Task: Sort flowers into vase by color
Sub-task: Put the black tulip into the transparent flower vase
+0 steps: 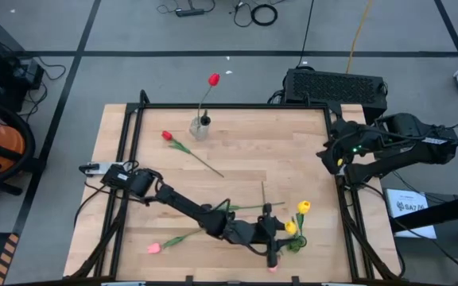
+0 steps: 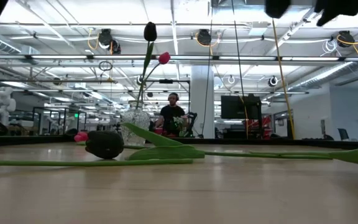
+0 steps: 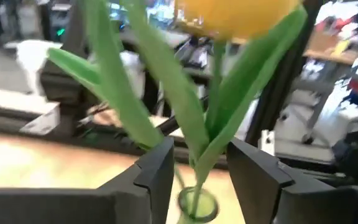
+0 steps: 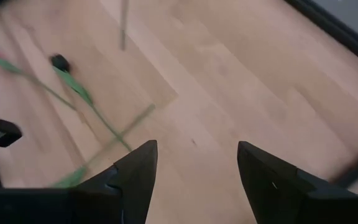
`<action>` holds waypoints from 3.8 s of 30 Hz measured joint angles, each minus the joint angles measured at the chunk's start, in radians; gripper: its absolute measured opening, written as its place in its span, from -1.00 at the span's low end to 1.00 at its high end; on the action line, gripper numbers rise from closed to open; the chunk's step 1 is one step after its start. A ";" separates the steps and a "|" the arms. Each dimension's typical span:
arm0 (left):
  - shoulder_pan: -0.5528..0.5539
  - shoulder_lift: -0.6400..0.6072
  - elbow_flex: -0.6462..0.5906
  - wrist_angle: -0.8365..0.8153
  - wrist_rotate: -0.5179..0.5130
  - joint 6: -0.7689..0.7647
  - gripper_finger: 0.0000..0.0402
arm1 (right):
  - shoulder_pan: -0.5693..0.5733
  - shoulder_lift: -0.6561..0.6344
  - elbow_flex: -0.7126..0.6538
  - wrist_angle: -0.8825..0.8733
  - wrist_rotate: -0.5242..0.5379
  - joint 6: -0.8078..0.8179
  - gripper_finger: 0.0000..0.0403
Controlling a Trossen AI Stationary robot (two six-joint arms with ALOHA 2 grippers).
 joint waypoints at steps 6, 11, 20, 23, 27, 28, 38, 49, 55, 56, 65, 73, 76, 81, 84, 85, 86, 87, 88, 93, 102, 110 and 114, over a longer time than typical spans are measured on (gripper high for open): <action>-0.007 -0.150 0.002 -0.403 -0.045 -0.034 -0.24 | 0.000 0.047 0.000 0.176 -0.009 -0.103 0.07; -0.025 -0.267 0.002 -0.717 -0.068 -0.183 -0.24 | 0.000 0.136 0.000 0.344 -0.099 -0.223 0.07; -0.079 -0.424 -0.069 -1.102 -0.225 -0.403 -0.24 | -0.044 0.367 0.000 0.584 -0.240 -0.350 0.07; -0.111 -0.481 -0.163 -1.128 -0.264 -0.449 -0.26 | -0.062 0.461 0.023 0.621 -0.276 -0.387 0.07; -0.146 -0.584 -0.337 -1.121 -0.278 -0.509 -0.40 | -0.082 0.606 0.141 0.616 -0.286 -0.436 0.07; -0.153 -0.619 -0.386 -1.099 -0.276 -0.524 -0.44 | -0.086 0.644 0.177 0.614 -0.287 -0.448 0.07; -0.216 -1.009 -0.844 -0.898 -0.241 -0.503 -0.74 | -0.083 0.976 0.507 0.507 -0.309 -0.614 0.07; -0.247 -1.355 -1.187 -0.740 -0.218 -0.499 -0.76 | -0.016 1.184 0.533 0.486 -0.345 -0.686 0.07; -0.247 -1.423 -1.243 -0.741 -0.218 -0.497 -0.76 | 0.014 1.267 0.533 0.511 -0.419 -0.757 0.07; -0.247 -1.428 -1.247 -0.743 -0.217 -0.497 -0.76 | 0.018 1.282 0.533 0.511 -0.421 -0.766 0.07; -0.247 -1.433 -1.250 -0.741 -0.217 -0.471 -0.76 | 0.034 1.387 0.533 0.533 -0.418 -0.721 0.07; -0.247 -1.433 -1.250 -0.746 -0.217 -0.470 -0.76 | 0.034 1.439 0.534 0.563 -0.415 -0.630 -0.08; -0.247 -1.433 -1.250 -0.742 -0.217 -0.453 -0.76 | 0.039 1.446 0.535 0.568 -0.402 -0.606 -0.28; -0.224 -1.446 -1.250 -0.748 -0.212 -0.433 -0.76 | 0.047 1.450 0.536 0.577 -0.394 -0.577 -0.75; -0.187 -1.473 -1.250 -0.758 -0.192 -0.404 -0.76 | 0.045 1.434 0.534 0.573 -0.400 -0.570 -0.95; -0.170 -1.486 -1.250 -0.758 -0.180 -0.391 -0.76 | 0.041 1.426 0.532 0.572 -0.398 -0.563 -0.95; -0.152 -1.501 -1.250 -0.757 -0.162 -0.373 -0.76 | 0.036 1.417 0.531 0.572 -0.397 -0.557 -0.94; -0.135 -1.516 -1.250 -0.757 -0.144 -0.359 -0.76 | 0.029 1.401 0.529 0.568 -0.397 -0.552 -0.94; -0.119 -1.533 -1.250 -0.758 -0.124 -0.345 -0.76 | 0.021 1.379 0.528 0.556 -0.394 -0.550 -0.95; -0.063 -1.599 -1.250 -0.757 -0.056 -0.322 -0.76 | -0.024 1.239 0.532 0.540 -0.360 -0.575 -0.98; -0.055 -1.622 -1.250 -0.762 -0.053 -0.322 -0.76 | -0.122 0.968 0.533 0.662 -0.284 -0.673 -0.99; -0.042 -1.649 -1.250 -0.777 -0.136 -0.307 -0.76 | -0.262 0.843 0.533 0.876 -0.365 -0.788 -0.99; 0.024 -1.700 -1.250 -0.775 -0.136 -0.242 -0.76 | -0.351 0.817 0.524 0.883 -0.417 -0.787 -0.99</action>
